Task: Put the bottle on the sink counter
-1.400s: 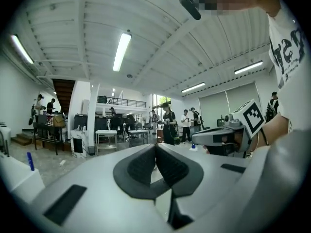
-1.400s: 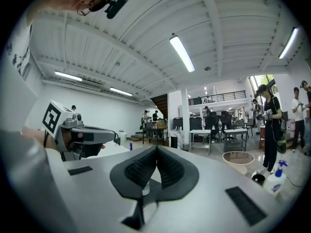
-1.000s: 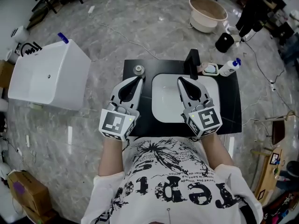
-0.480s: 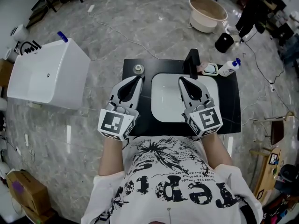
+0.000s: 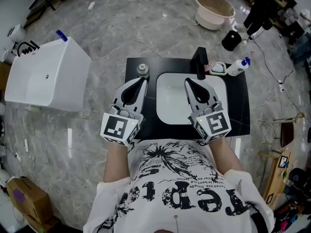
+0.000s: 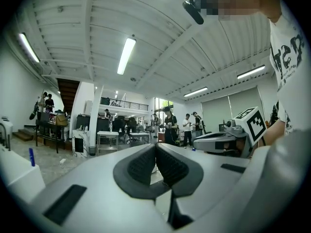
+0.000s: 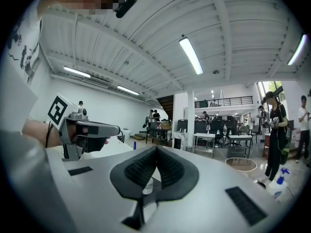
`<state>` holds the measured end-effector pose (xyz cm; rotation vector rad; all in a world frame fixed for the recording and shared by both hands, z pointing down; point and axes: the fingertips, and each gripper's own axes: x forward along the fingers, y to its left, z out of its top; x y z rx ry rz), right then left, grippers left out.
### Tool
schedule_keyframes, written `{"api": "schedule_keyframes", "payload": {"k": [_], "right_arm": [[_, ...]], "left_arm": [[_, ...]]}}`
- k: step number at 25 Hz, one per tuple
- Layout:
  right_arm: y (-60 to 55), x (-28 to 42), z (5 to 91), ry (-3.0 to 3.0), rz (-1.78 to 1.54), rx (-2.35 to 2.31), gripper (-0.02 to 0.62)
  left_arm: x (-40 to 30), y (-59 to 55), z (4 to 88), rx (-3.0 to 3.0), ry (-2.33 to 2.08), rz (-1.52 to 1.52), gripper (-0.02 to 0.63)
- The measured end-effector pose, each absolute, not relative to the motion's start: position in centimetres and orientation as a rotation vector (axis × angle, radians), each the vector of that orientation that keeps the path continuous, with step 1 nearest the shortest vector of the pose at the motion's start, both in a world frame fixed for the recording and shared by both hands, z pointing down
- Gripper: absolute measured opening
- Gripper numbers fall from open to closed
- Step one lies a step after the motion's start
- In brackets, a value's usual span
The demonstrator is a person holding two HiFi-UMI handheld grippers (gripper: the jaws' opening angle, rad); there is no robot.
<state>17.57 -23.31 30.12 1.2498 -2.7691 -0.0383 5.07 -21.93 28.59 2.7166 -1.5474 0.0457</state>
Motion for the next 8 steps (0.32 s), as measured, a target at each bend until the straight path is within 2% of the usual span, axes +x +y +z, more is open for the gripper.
{"api": "schedule_keyframes", "payload": {"k": [8], "right_arm": [[-23.42, 16.74, 30.66, -2.771, -0.030, 1.237, 0.012]], "left_arm": [[4.58, -22.41, 28.72, 2.706, -1.532, 0.015, 0.015]]}}
